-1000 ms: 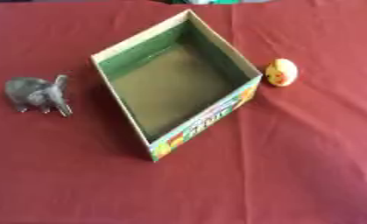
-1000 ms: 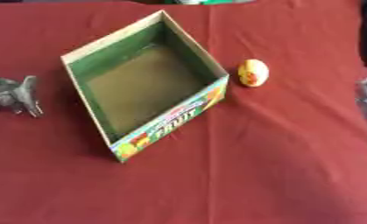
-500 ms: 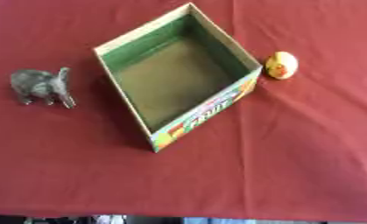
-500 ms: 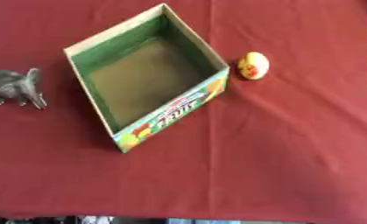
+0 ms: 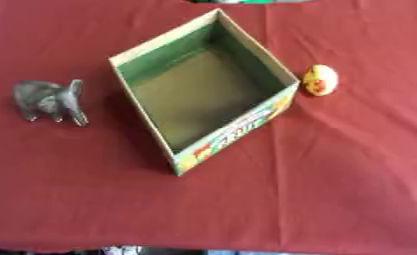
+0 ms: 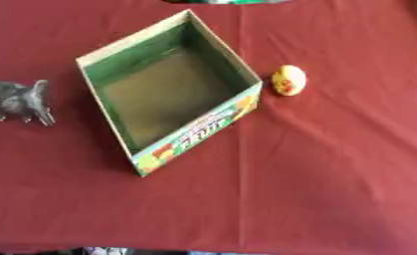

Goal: Pick up objects on the table and place them in the box.

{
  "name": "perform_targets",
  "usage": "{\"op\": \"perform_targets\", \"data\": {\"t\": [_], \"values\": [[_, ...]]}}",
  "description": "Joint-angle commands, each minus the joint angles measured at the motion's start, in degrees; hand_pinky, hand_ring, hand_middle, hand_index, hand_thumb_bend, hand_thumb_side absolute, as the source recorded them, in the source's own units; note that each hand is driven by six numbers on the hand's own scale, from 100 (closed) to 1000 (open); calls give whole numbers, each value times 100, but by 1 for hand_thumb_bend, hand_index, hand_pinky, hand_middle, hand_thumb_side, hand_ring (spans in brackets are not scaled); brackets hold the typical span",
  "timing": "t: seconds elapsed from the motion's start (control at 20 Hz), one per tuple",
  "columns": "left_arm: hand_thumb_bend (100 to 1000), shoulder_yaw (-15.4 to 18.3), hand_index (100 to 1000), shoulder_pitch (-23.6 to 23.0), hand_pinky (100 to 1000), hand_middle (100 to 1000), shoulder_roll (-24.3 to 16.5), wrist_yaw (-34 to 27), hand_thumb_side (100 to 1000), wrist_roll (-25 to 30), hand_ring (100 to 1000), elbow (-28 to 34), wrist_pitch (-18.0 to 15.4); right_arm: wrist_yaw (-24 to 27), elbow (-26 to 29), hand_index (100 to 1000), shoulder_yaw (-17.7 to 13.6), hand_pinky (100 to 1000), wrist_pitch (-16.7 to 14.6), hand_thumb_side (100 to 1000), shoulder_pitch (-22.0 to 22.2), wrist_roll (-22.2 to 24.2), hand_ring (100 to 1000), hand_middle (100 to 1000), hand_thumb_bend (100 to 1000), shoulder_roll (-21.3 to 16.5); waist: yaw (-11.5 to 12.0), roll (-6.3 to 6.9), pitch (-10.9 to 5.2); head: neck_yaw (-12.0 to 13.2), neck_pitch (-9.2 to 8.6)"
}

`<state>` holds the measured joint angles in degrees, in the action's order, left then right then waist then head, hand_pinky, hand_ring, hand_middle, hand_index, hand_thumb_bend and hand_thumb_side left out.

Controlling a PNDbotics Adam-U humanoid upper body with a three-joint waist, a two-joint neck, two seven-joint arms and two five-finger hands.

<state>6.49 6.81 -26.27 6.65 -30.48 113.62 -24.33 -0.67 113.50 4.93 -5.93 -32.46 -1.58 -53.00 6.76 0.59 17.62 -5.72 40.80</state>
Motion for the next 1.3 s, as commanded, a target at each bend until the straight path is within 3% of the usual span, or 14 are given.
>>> {"op": "perform_targets", "data": {"t": [0.05, 0.3, 0.55, 0.85, 1.3], "values": [[100, 15, 801, -5, 653, 688, -185, 44, 810, -23, 633, 97, 3, -27, 109, 889, 44, 772, 43, 987, -195, 336, 790, 732, 269, -335, 9, -11, -74, -182, -171], [100, 15, 801, -6, 652, 688, -161, 51, 812, -15, 633, 97, 16, -45, 109, 901, 112, 779, 95, 983, -412, 768, 799, 747, 302, -355, 14, -35, -17, -304, -384], [100, 15, 801, -8, 652, 689, -144, 59, 814, -10, 632, 97, 25, -196, 109, 914, 185, 786, 118, 970, -586, 1180, 808, 763, 349, -394, 18, -45, 15, -347, -462], [100, 6, 801, -17, 652, 689, -145, 54, 815, 0, 632, 97, 31, -460, 109, 925, 389, 789, 196, 926, -917, 1665, 817, 783, 410, -460, 45, -60, -4, -303, -455], [100, -9, 801, -30, 652, 689, -105, 38, 818, 33, 632, 97, 53, -899, -38, 925, 900, 799, 393, 768, -1427, 2731, 838, 788, 514, -429, 135, -83, 7, -120, -356]]}}
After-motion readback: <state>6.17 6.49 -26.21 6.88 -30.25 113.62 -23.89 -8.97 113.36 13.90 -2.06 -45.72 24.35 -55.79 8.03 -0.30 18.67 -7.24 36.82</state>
